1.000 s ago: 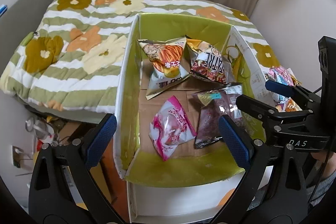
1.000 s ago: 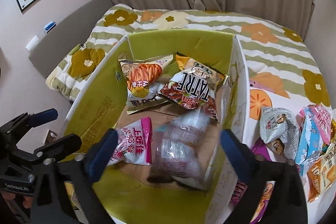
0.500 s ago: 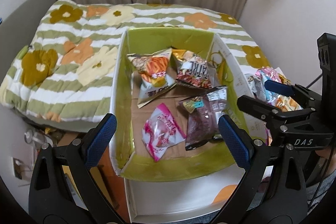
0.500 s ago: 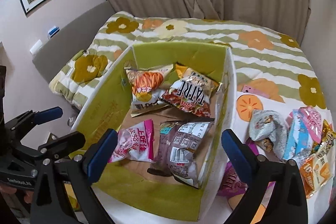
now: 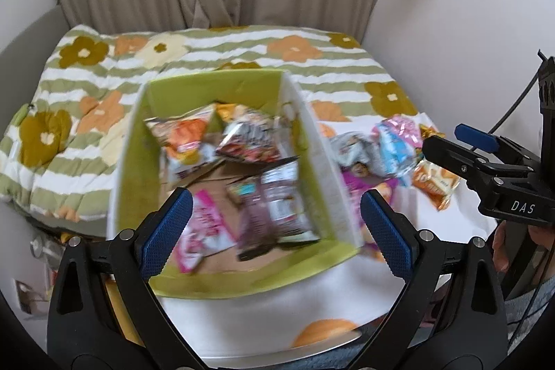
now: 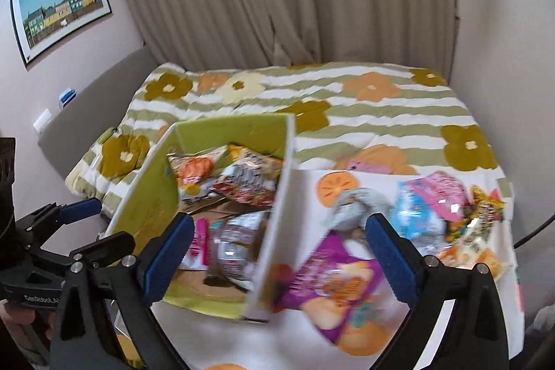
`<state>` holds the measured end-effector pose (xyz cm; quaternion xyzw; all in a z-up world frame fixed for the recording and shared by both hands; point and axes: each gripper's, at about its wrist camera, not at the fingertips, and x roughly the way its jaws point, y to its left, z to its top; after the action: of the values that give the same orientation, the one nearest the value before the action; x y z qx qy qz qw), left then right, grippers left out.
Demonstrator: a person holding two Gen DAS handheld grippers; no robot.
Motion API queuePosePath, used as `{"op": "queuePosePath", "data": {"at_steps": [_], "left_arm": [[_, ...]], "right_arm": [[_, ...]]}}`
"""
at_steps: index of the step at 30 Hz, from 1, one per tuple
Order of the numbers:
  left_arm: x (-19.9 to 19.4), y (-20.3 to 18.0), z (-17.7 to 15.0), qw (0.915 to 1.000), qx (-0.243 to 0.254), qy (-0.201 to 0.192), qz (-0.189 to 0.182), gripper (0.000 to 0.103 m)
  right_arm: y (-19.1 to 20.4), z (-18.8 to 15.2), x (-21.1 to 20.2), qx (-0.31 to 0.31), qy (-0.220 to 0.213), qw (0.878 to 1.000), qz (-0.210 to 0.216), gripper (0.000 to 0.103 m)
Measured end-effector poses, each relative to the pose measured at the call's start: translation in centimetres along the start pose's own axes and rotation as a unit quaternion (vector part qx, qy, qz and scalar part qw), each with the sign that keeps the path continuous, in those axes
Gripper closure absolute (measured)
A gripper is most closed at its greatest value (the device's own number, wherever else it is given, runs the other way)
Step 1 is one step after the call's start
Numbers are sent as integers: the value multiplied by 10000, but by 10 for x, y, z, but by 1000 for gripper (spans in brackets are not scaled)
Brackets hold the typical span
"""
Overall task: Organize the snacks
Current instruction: 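Move both tools back over the remaining snack pile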
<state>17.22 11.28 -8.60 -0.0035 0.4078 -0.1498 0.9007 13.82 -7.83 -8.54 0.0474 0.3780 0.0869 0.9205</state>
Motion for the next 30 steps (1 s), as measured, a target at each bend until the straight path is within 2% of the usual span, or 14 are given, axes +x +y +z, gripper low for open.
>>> {"op": "queuePosePath", "data": {"at_steps": [4, 9, 15, 21, 27, 30], "left_arm": [[7, -45, -3, 9999, -59, -68, -67, 6], [30, -110, -10, 9999, 130, -13, 22, 6], [72, -166, -24, 9983, 281, 305, 415, 6], [116, -185, -29, 9927, 460, 665, 892, 6], [161, -187, -36, 9818, 779, 1211, 1236, 6], [178, -189, -40, 9758, 964, 1357, 1421, 6]], "right_arm": [[-46, -6, -22, -62, -105, 9998, -152, 4], [-105, -19, -40, -110, -54, 9996, -247, 4], [-167, -34, -43, -150, 137, 9996, -208, 4], [-210, -47, -23, -260, 457, 9985, -181, 4], [-232, -60, 2, -400, 716, 9964, -207, 4], [-237, -67, 17, -473, 868, 9947, -269, 4]]}}
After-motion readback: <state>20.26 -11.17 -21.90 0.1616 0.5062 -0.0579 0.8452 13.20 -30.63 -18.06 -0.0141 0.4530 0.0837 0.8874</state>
